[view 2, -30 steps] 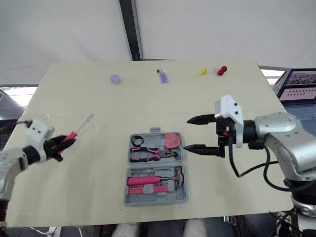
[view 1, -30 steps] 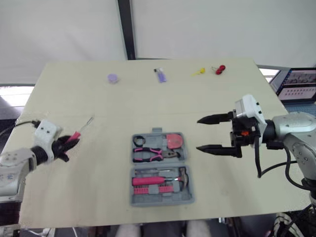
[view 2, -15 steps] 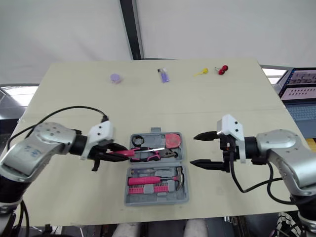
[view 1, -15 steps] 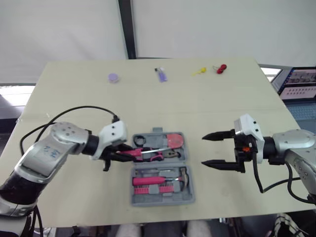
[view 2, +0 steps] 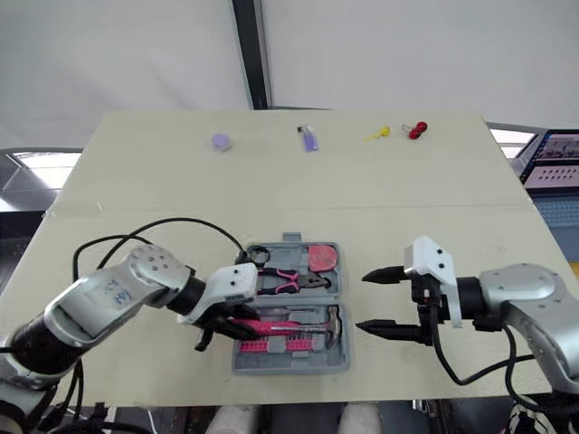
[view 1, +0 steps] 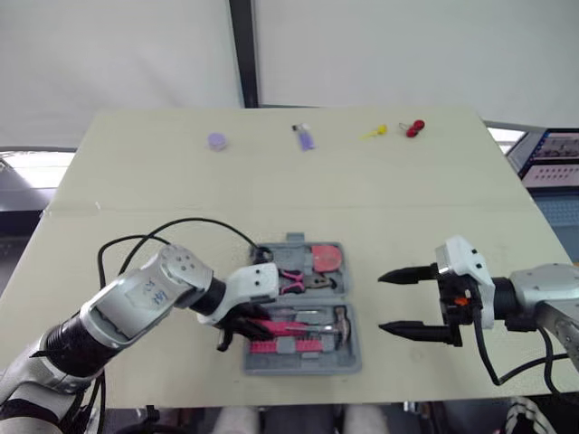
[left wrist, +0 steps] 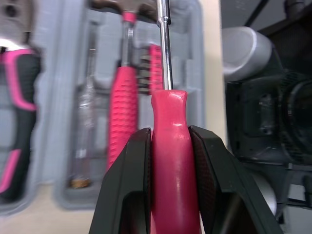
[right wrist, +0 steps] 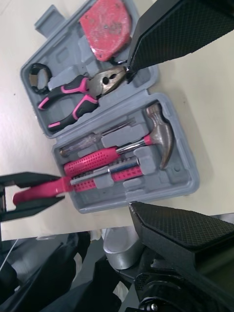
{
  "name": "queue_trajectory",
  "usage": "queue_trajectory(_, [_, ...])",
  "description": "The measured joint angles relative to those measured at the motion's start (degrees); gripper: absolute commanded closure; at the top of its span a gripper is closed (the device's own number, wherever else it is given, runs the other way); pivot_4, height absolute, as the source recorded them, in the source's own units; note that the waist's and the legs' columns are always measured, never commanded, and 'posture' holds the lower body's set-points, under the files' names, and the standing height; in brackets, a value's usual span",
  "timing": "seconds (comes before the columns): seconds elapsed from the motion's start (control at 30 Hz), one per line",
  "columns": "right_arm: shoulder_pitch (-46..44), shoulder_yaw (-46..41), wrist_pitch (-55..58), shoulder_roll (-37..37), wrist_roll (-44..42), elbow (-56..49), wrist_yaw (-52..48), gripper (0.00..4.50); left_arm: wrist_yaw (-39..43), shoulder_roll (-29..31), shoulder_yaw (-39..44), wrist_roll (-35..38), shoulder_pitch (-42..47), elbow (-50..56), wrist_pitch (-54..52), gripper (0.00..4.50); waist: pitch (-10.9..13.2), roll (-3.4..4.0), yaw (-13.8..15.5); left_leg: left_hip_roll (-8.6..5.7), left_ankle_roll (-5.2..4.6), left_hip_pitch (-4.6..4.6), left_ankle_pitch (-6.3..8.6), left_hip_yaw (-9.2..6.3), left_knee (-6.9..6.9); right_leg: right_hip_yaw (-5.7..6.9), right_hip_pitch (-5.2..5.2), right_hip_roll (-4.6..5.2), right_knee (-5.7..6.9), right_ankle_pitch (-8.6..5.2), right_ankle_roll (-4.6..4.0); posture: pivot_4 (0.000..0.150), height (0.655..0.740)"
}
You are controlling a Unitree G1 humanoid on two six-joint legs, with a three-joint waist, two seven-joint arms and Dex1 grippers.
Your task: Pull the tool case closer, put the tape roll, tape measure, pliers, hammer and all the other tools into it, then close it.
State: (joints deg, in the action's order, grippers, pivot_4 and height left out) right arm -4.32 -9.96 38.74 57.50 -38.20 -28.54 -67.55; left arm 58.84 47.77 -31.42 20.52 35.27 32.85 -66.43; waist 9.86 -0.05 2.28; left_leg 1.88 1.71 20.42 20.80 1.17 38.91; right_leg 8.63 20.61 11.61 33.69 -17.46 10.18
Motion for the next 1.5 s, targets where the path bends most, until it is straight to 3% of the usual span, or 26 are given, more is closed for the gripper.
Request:
queue_trajectory(0.43, [2.7, -1.5, 0.5, 0.1, -1.8, -2.5, 1.9, 0.0, -8.2, -6.5, -6.9, 2.3, 4.1, 1.4, -12.4, 3.84, 0.0, -0.04, 0.8, -0.01, -0.01, 0.06, 0.01, -0.06, 0.16, -0.01, -0.02, -0.01, 0.04, 0.01, -0.01, 0.15, 0.74])
queue_trajectory(0.87, [2.7, -1.7, 0.5, 0.1, -2.6, -2.8, 2.7, 0.0, -14.1, -9.4, -8.1, 4.2, 3.3, 1.8, -15.1, 3.84, 0.0, -0.05, 0.8, -0.01, -0.02, 0.07, 0.01, -0.09, 0.16, -0.01, -0.03, -0.01, 0.04, 0.01, -0.02, 0.15, 0.74])
queue_trajectory(1.5, [2.7, -1.7, 0.6, 0.1, -3.4, -2.8, 3.4, 0.0, -15.5, -9.0, -9.2, 5.2, 2.9, 0.3, -14.1, 3.84, 0.0, -0.04, 0.8, -0.01, -0.02, 0.07, 0.01, -0.09, 0.17, -0.01, -0.03, -0.01, 0.04, 0.01, -0.02, 0.15, 0.74])
